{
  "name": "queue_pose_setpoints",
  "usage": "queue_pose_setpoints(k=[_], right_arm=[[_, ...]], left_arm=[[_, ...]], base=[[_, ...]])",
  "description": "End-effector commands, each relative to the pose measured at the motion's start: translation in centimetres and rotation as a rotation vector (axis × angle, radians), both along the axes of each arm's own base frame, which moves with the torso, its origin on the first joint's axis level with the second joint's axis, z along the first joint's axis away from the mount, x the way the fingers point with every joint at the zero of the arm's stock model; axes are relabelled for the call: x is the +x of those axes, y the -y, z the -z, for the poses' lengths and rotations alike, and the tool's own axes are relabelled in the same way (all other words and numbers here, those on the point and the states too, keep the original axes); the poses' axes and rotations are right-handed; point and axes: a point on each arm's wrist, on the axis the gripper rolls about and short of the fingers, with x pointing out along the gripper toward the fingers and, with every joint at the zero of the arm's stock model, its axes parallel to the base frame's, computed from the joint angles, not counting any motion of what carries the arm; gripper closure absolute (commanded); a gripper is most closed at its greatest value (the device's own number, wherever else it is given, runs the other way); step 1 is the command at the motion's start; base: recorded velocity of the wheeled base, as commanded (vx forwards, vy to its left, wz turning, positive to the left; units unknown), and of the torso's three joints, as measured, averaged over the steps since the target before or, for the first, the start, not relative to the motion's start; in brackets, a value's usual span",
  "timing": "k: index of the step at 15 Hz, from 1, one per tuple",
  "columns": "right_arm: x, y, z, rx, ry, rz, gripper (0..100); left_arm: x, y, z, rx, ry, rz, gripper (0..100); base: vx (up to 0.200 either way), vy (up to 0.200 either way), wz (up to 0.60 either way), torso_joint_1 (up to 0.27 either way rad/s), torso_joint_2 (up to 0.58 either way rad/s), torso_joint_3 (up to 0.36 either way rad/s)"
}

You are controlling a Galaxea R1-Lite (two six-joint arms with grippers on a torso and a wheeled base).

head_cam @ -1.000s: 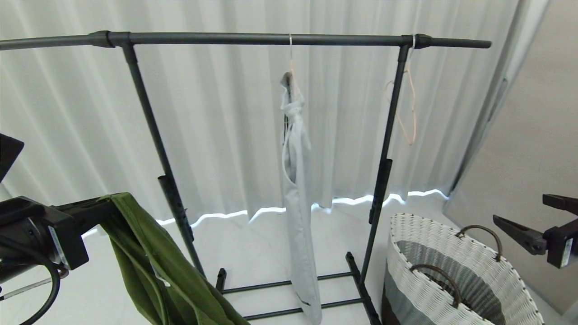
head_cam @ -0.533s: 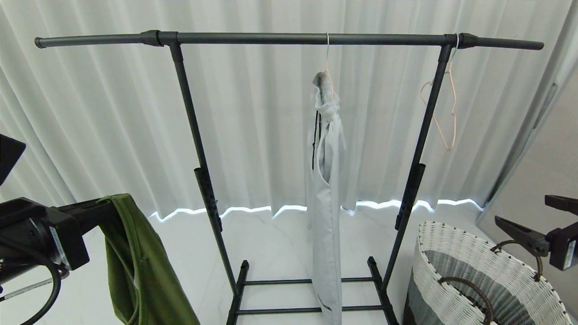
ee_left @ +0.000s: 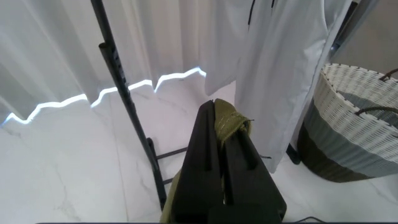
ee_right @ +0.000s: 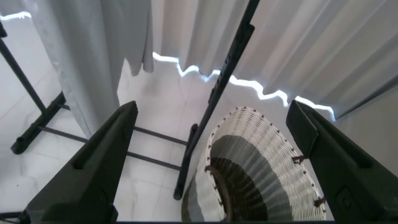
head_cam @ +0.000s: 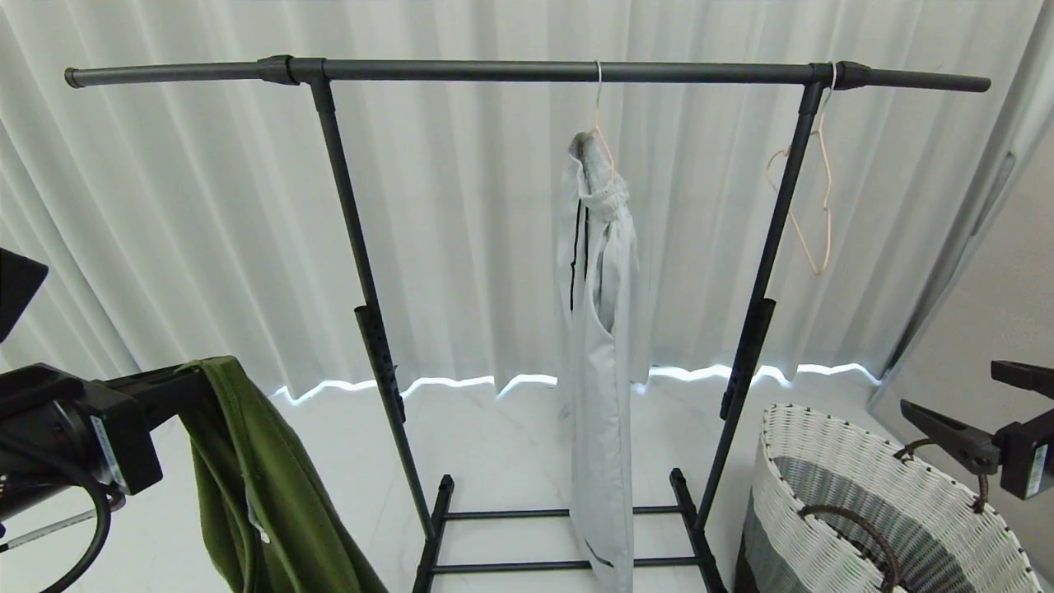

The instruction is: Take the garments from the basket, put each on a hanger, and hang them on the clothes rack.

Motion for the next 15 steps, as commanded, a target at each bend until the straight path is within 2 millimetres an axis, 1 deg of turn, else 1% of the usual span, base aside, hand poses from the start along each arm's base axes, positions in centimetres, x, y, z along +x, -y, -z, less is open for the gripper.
queue_pose_setpoints(k=[1,6,11,13,15], right_arm=[[0.01,-0.02,-0.01,0.000,0.001,-0.002,0],[0.01,-0.02,-0.01,0.000,0.001,-0.002,0],[0.11,-0.03,0.02,-0.005,-0.001,-0.003,0],[0.53,-0.03,-0.09,-0.015,-0.001,-0.002,0],[0.85,-0.02,-0.72,-0.007,0.015,0.004,0]], left_arm=[[0.01,-0.01,0.04,0.000,-0.001,0.000,100],[-0.01,-0.01,0.22,0.002,-0.006,-0.001,100],[-0.05,-0.01,0.24,0.001,-0.007,-0.002,100],[-0.05,-0.16,0.32,0.001,-0.008,-0.013,100],[-0.04,-0.30,0.33,0.001,-0.010,-0.023,100]], base=[[0.000,0.000,0.00,0.056,-0.16,-0.110],[0.000,0.000,0.00,0.142,-0.41,-0.248],[0.000,0.000,0.00,0.203,-0.49,-0.296],[0.000,0.000,0.00,0.212,-0.51,-0.288],[0.000,0.000,0.00,0.232,-0.53,-0.298]])
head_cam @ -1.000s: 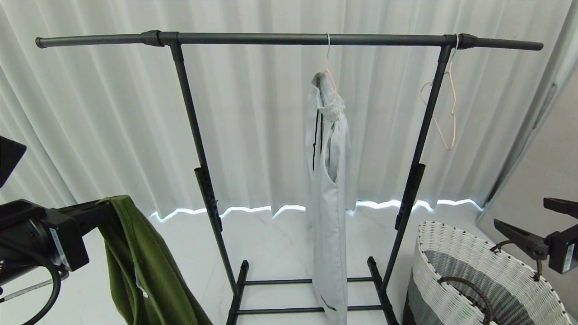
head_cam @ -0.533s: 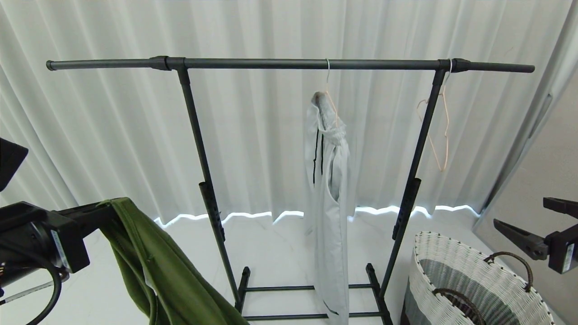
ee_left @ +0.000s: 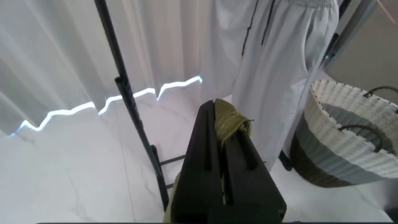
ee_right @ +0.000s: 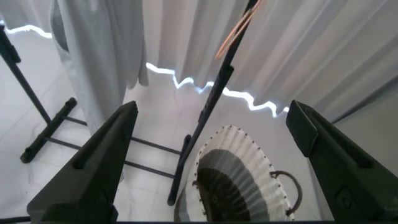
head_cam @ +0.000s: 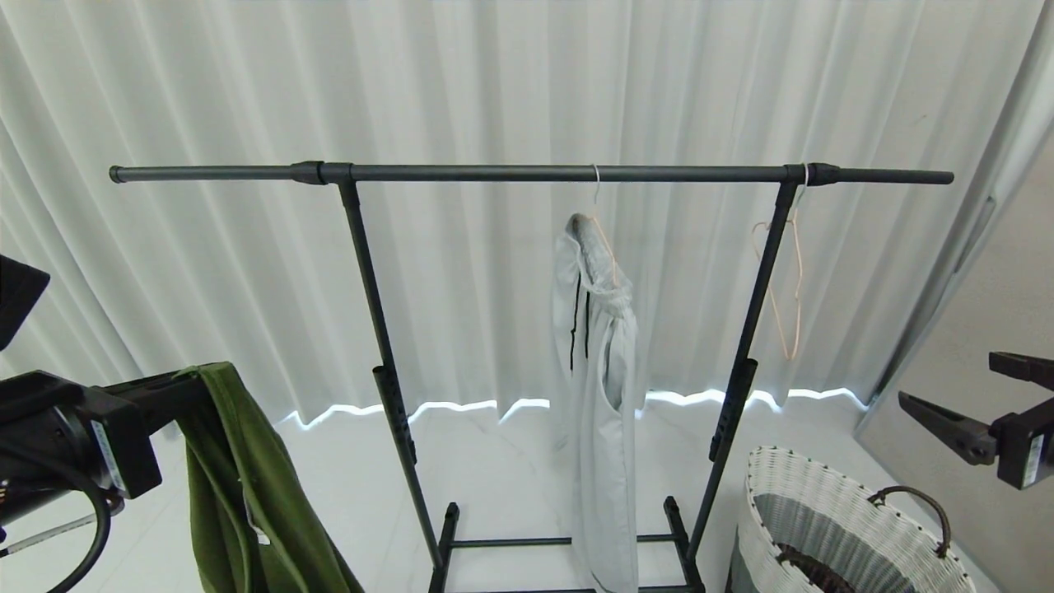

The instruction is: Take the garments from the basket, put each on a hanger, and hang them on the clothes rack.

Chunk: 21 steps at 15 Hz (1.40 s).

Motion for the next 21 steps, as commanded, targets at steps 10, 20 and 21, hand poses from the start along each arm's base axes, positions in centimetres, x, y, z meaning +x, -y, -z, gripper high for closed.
queue_pose_setpoints(k=[10,20,21], right_arm=[[0.6,-0.2,-1.4,0.141,-0.015,0.007,0],[0.6,-0.2,-2.1,0.199,-0.111,0.027,0],[0.6,-0.2,-2.1,0.199,-0.111,0.029,0]], left_arm=[[-0.6,-0.2,-0.4,-0.007,0.033,-0.018,100],[-0.7,-0.3,0.0,0.003,0.023,-0.025,100],[-0.7,-0.3,0.0,0.003,0.023,-0.025,100]], base=[[0.000,0.000,0.00,0.048,-0.11,-0.060],[0.000,-0.080,0.00,0.000,0.00,0.001],[0.000,-0.200,0.00,0.007,0.00,0.007]])
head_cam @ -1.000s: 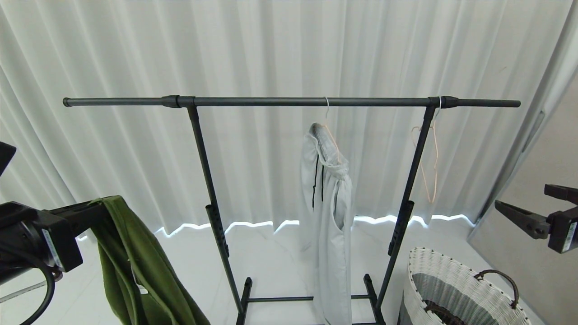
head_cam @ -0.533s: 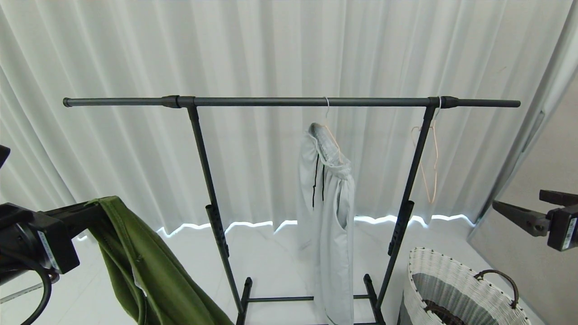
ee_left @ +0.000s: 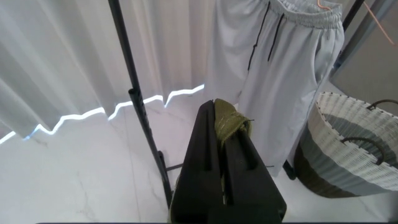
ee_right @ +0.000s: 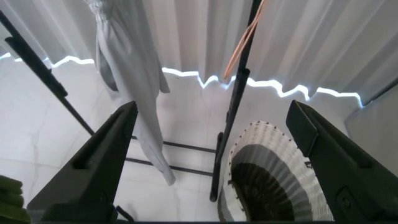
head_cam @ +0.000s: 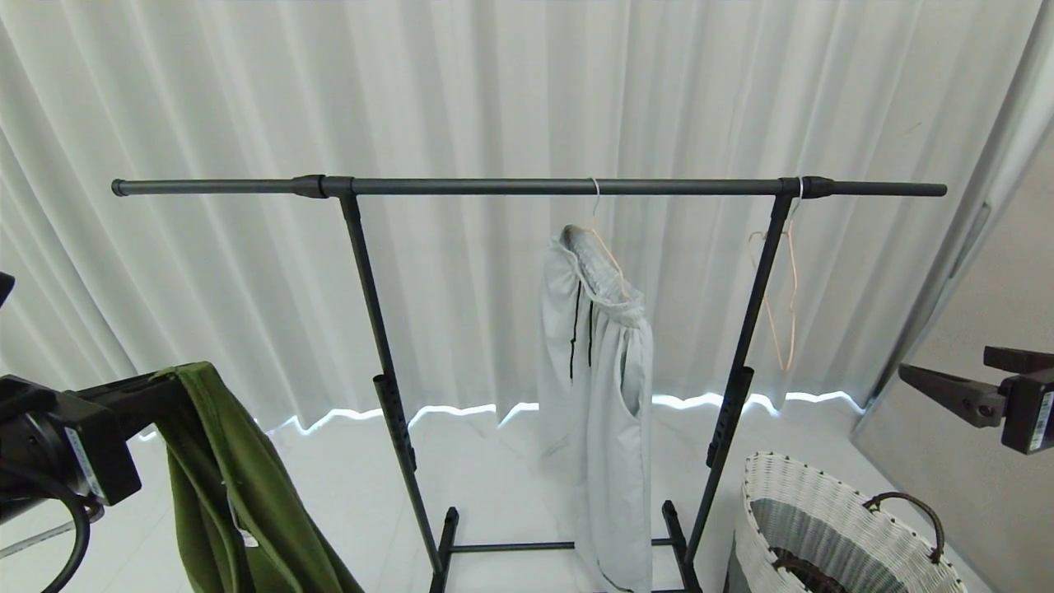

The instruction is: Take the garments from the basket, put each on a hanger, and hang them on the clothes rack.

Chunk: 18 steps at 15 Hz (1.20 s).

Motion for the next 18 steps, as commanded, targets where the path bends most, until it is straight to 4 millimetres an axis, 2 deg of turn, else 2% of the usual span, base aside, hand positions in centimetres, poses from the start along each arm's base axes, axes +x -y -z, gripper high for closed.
queue_pose_setpoints(k=[1,3,18], right_arm=[[0.00,0.00,-0.03,0.001,0.002,0.000,0],[0.00,0.00,-0.03,0.001,0.002,0.000,0],[0.10,-0.04,0.03,0.001,-0.001,-0.003,0]], left_arm=[[0.00,0.00,0.08,0.001,-0.003,0.000,100],[0.00,0.00,0.08,0.000,-0.003,0.000,100],[0.03,0.00,0.19,0.001,-0.007,0.000,100]], base=[[0.000,-0.200,0.00,-0.002,0.00,-0.002],[0.000,-0.200,0.00,0.010,0.00,0.002],[0.000,0.000,0.00,0.000,0.00,0.000]])
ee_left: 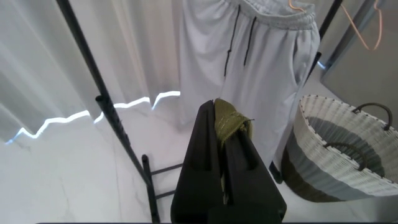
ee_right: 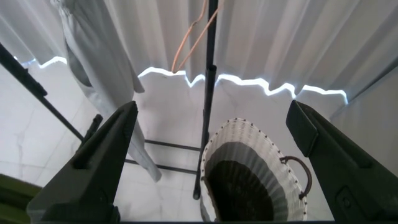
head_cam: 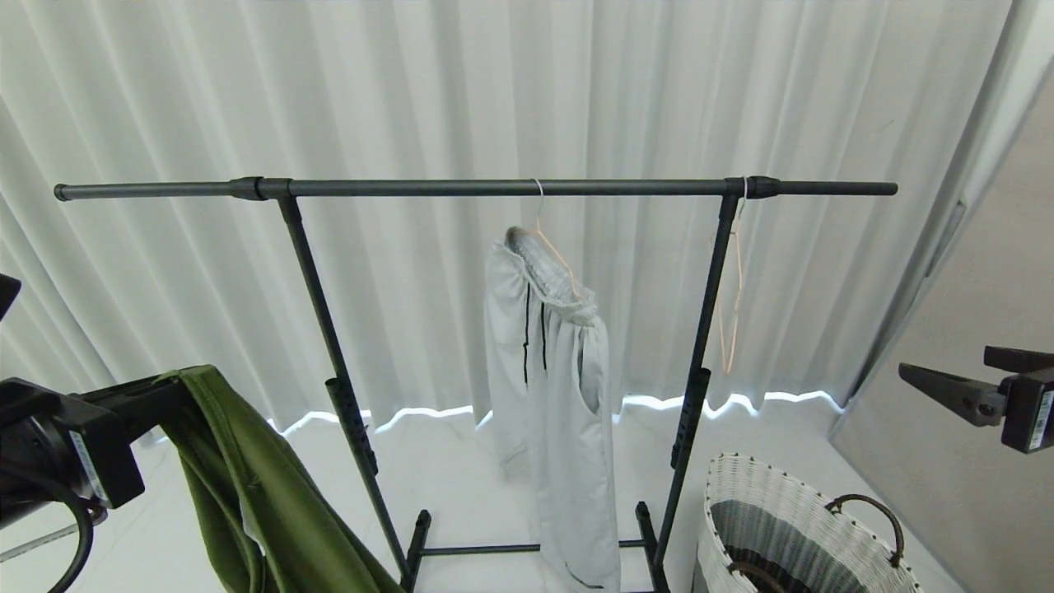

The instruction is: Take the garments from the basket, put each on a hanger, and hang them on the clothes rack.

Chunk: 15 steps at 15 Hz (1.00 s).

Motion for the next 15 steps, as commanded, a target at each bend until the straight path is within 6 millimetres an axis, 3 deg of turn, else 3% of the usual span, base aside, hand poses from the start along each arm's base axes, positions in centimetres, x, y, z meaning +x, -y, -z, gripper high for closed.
queue_pose_setpoints(k=[1,4,15], right_arm=[[0.04,0.00,0.01,0.000,-0.001,0.000,0],[0.04,-0.02,0.01,-0.001,0.000,-0.002,0],[0.19,-0.03,0.18,-0.001,-0.010,0.000,0]], left_arm=[[0.08,0.00,0.03,0.000,-0.003,0.000,100],[0.13,0.00,0.20,0.001,-0.010,0.000,100],[0.01,0.00,0.32,0.003,-0.011,0.001,100]], base=[[0.000,0.000,0.00,0.000,0.00,0.000],[0.000,0.000,0.00,0.000,0.00,0.000],[0.200,0.000,0.00,0.002,0.00,0.003]])
